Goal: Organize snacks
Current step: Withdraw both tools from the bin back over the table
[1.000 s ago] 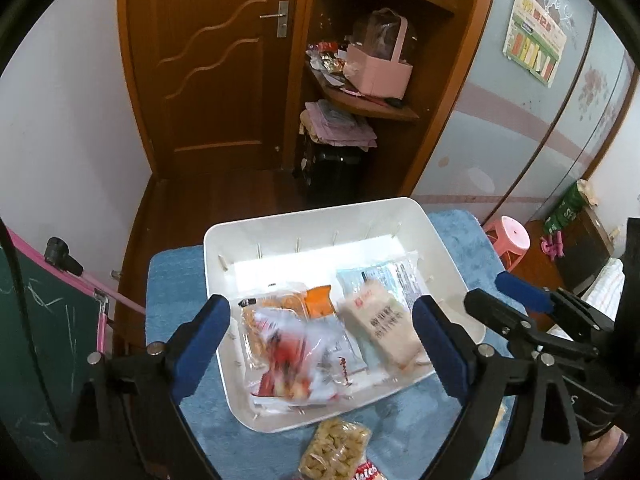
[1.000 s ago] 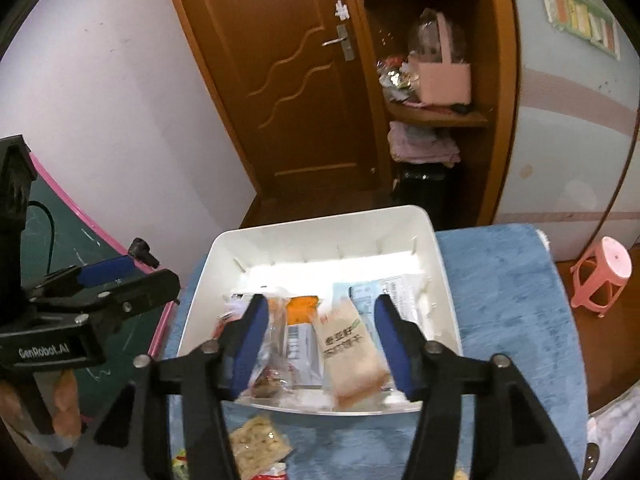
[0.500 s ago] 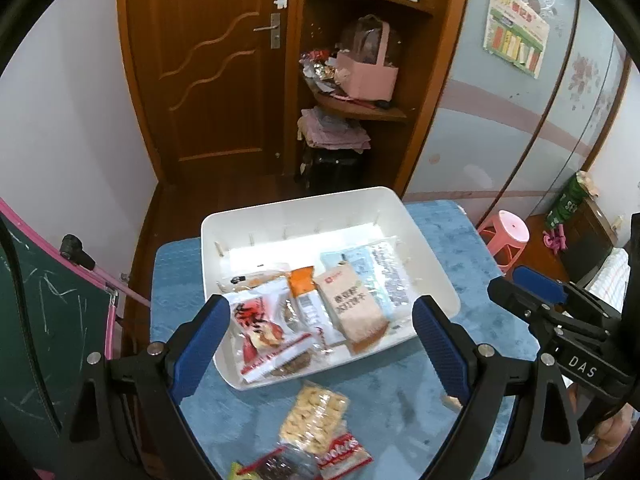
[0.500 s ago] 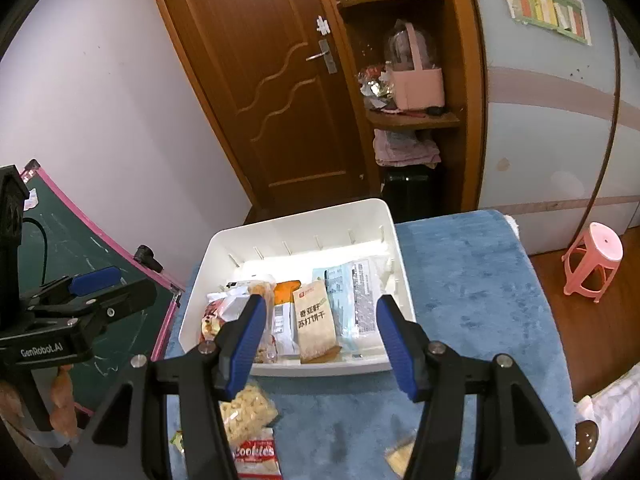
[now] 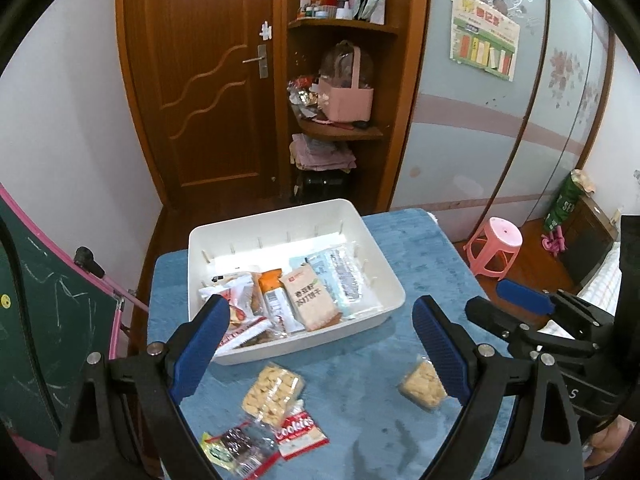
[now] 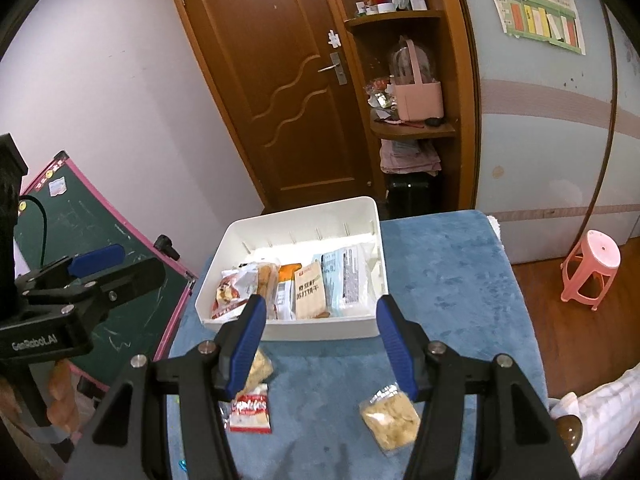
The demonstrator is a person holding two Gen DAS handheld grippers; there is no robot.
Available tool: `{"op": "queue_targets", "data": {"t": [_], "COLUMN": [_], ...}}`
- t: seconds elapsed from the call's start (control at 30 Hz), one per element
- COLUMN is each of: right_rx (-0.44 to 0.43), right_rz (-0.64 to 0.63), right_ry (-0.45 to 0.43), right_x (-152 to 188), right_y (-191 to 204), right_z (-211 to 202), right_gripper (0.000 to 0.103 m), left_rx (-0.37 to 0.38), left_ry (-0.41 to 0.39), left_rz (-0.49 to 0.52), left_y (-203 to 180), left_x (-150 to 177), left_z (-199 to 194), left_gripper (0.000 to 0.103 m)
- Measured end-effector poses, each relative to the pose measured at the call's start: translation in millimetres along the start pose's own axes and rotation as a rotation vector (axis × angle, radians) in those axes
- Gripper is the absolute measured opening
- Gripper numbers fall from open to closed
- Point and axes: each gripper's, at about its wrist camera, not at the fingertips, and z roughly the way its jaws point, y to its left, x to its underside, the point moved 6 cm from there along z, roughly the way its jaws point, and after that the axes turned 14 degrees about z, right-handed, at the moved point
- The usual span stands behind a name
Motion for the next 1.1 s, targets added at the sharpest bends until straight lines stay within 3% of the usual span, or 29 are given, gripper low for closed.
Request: {"op": "queue_targets", "data": {"t": [0.6, 1.1], "right_rx": [-0.002, 0.027], "right_rz": [-0.069, -0.084], "right_ry": [0.047, 0.116], "right_x": [29.5, 57.6], "right_y": [-34.0, -60.5], "right_z": [-40.0, -25.0], "right_gripper": [0.058, 0.058], "left_rx": [-0.02, -0.029], "left_ry": [0.029, 0.133], "left_rz": [-0.027, -0.082], "left_y": [-50.2, -54.3], "left_x": [39.3, 90.8], "left_z": [-21.5, 6.7], "left_gripper": [0.092, 0.092]}}
